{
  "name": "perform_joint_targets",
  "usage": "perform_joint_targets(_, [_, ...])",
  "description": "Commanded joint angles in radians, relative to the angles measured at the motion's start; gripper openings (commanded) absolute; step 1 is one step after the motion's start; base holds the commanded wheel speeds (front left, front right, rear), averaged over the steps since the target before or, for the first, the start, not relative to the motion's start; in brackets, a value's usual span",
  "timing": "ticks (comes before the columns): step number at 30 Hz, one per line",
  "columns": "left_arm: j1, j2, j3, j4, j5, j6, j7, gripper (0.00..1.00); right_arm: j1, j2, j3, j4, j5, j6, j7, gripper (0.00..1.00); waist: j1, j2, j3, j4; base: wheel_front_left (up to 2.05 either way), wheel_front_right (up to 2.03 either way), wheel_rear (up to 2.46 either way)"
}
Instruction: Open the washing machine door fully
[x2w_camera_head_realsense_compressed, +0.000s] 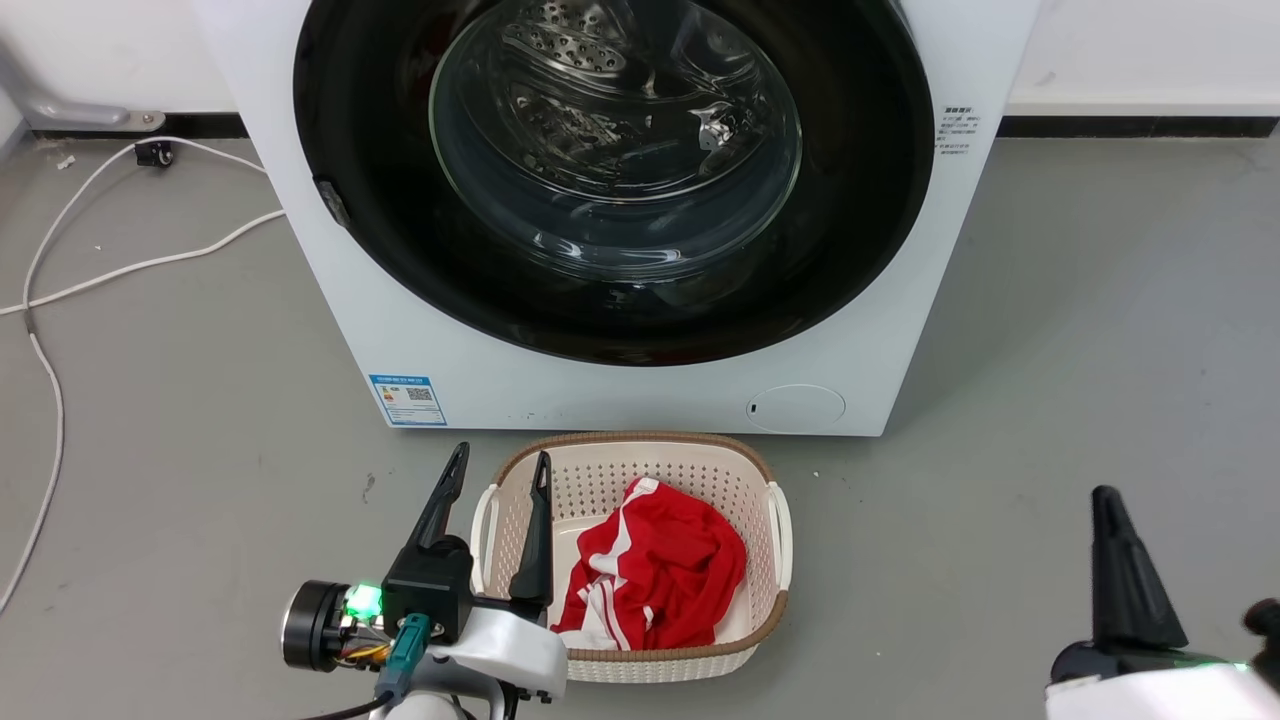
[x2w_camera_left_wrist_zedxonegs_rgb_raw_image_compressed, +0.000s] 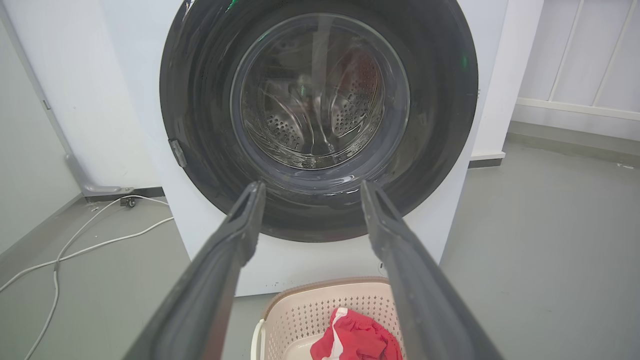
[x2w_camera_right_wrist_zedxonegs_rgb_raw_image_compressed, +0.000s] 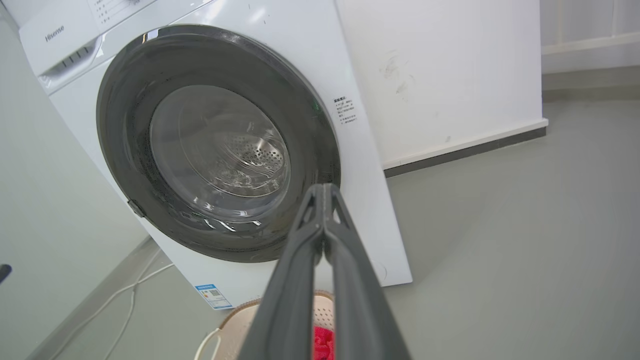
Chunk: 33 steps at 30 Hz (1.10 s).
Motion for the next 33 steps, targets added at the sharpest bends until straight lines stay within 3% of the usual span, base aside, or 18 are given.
perform_joint_targets(1, [0.002, 0.000, 0.003, -0.004, 0.000, 0.004, -0.005, 1.00, -0.021, 0.002, -0.003, 0.004, 0.098, 0.000, -0.006, 0.00, -0.0001, 0.0000, 0.003, -0.002, 0.00, 0.00, 0.00])
perform_joint_targets(9, [-0.019, 0.000, 0.001, -0.010, -0.004, 0.009, -0.005, 1.00, -0.112, 0.001, -0.047, 0.016, 0.883, 0.000, 0.018, 0.00, -0.0001, 0.0000, 0.032, -0.006, 0.00, 0.00, 0.00])
perform_joint_targets(15, [-0.037, 0.000, -0.004, -0.026, -0.012, 0.026, -0.004, 1.00, -0.258, -0.017, -0.151, 0.076, 1.291, 0.000, 0.146, 0.00, -0.0001, 0.0000, 0.073, -0.015, 0.00, 0.00, 0.00])
perform_joint_targets(19, [-0.053, 0.000, -0.012, -0.034, -0.016, 0.034, -0.004, 1.00, -0.351, -0.063, -0.190, 0.142, 1.413, 0.000, 0.202, 0.00, -0.0001, 0.0000, 0.096, -0.015, 0.00, 0.00, 0.00])
perform_joint_targets(24, [-0.080, 0.000, -0.026, -0.049, -0.019, 0.041, -0.004, 1.00, -0.532, -0.187, -0.198, 0.278, 1.538, 0.000, 0.253, 0.00, -0.0001, 0.0000, 0.143, -0.008, 0.00, 0.00, 0.00])
perform_joint_targets(33, [-0.126, 0.000, -0.034, -0.084, -0.003, 0.040, -0.004, 1.00, -0.937, -0.442, -0.016, 0.558, 1.561, 0.000, 0.341, 0.00, -0.0001, 0.0000, 0.240, 0.000, 0.00, 0.00, 0.00])
